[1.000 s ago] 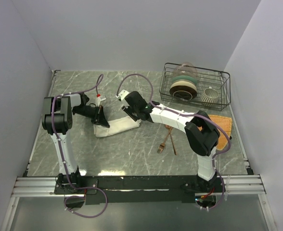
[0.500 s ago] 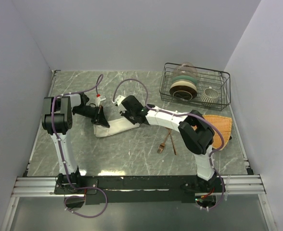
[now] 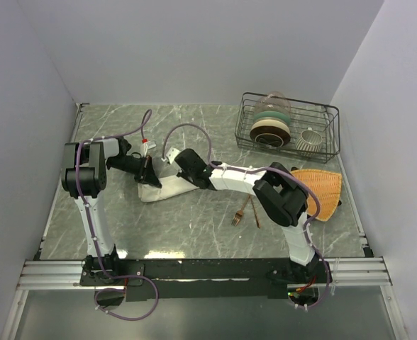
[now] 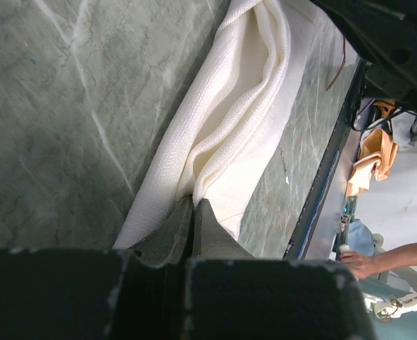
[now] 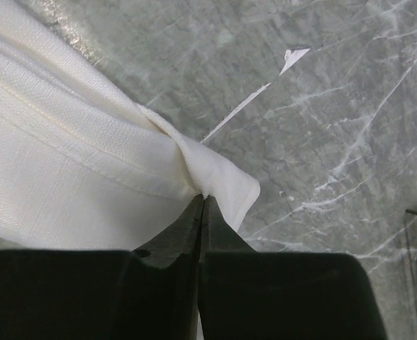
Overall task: Fold the napkin into a case and place the utensils inside
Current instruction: Smooth out the smaller rectangle-folded napkin at the center of the board.
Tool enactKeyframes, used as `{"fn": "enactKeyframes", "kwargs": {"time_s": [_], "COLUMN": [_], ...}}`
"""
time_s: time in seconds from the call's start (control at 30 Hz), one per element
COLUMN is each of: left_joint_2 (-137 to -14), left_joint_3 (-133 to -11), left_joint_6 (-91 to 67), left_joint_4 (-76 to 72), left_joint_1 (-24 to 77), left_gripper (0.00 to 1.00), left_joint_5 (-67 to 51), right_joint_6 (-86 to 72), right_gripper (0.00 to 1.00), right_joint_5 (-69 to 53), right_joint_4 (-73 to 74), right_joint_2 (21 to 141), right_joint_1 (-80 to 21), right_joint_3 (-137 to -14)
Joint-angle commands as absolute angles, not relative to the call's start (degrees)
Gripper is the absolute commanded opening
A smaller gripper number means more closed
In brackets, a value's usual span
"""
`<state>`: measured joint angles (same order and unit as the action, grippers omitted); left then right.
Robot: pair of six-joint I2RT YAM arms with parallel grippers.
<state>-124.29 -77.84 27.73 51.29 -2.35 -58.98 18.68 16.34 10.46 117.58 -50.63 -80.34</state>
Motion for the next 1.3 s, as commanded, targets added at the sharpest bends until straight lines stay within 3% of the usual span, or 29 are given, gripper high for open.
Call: {"fn": "enactKeyframes", "kwargs": {"time_s": [0.0, 0.33, 0.57, 0.67, 0.73, 0.9, 0.97, 1.13, 1.27], "left_joint_2": [-124.5, -125.0, -125.1, -125.1, -125.1, -125.3, -125.4, -126.0, -126.0], "left_joint_3": [-75.9, -76.1, -76.3, -76.0, -76.0, -76.0, -76.1, -76.7, -76.8], "left_joint_6": [30.6, 30.1, 29.8, 29.6, 29.6, 30.0, 30.0, 30.0, 29.8], "left_joint_4": [48.1, 47.9, 48.2, 47.9, 47.9, 48.3, 48.3, 48.9, 48.9], "left_joint_1": [-2.7, -2.9, -3.3, -3.3, -3.3, -3.3, -3.3, -3.3, -3.4], "left_gripper": [0.01, 0.01, 0.01, 0.01, 0.01, 0.01, 0.01, 0.01, 0.01], "left_joint_5": [-50.0, -49.7, -49.8, -49.7, -49.7, -49.8, -49.8, -49.7, -49.7], "right_joint_6": [21.0, 34.9, 36.4, 33.6, 28.6, 19.2, 17.0, 10.5, 2.7], "right_gripper": [0.0, 0.0, 0.0, 0.02, 0.14, 0.29, 0.43, 0.45, 0.37], "right_joint_5": [21.2, 32.1, 31.9, 28.6, 26.3, 16.3, 13.2, 2.6, -10.1], "right_joint_4": [6.5, -12.8, -10.0, -5.5, 2.5, 17.0, 19.8, 25.9, 25.3], "right_joint_2": [118.0, 118.8, 119.4, 118.0, 117.5, 114.0, 112.8, 111.8, 111.4], "right_joint_1": [-52.3, -58.8, -59.7, -59.5, -58.4, -54.6, -52.7, -49.7, -47.0], "right_joint_3": [-78.2, -65.4, -64.8, -69.1, -72.8, -82.8, -85.8, -89.8, -90.5]}}
